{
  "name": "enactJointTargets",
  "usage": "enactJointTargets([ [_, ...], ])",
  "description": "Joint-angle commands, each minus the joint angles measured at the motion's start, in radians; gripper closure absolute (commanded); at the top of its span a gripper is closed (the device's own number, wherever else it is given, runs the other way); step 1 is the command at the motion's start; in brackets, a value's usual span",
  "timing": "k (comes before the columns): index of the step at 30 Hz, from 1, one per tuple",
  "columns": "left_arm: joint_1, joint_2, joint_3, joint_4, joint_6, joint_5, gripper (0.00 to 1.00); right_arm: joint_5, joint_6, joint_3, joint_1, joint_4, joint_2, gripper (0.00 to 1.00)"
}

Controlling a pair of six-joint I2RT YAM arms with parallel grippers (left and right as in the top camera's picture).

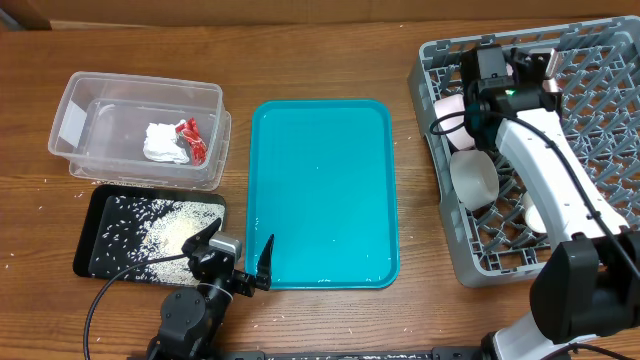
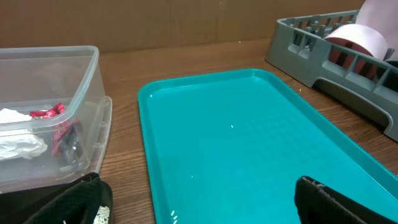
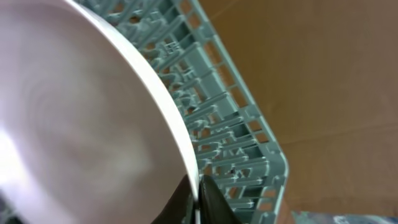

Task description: Sort waste into correct bins and load items into the dishwasher

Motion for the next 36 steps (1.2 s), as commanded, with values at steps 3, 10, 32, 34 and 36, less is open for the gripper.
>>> enactJointTargets([
  [3,0.005,-0.011,-0.005,0.006,0.012,0.003,0.0,-0.066,-0.022,0.0,0.033,-0.003,-0.002,0.86],
  [10,0.005,-0.011,-0.005,0.006,0.012,0.003,0.0,-0.127,-0.084,0.0,0.102,-0.004,-0.002,0.87],
  [32,0.005,-0.011,-0.005,0.006,0.012,0.003,0.0,-0.489,0.163,0.062,0.396,-0.13,-0.348,0.47],
  [34,0.005,-0.011,-0.006,0.006,0.012,0.003,0.0,-0.621,0.174,0.062,0.414,-0.114,-0.414,0.42],
  [36,0.005,-0.011,-0.005,0.006,0.012,0.003,0.0,-0.751,0.174,0.062,0.426,-0.093,-0.473,0.34],
])
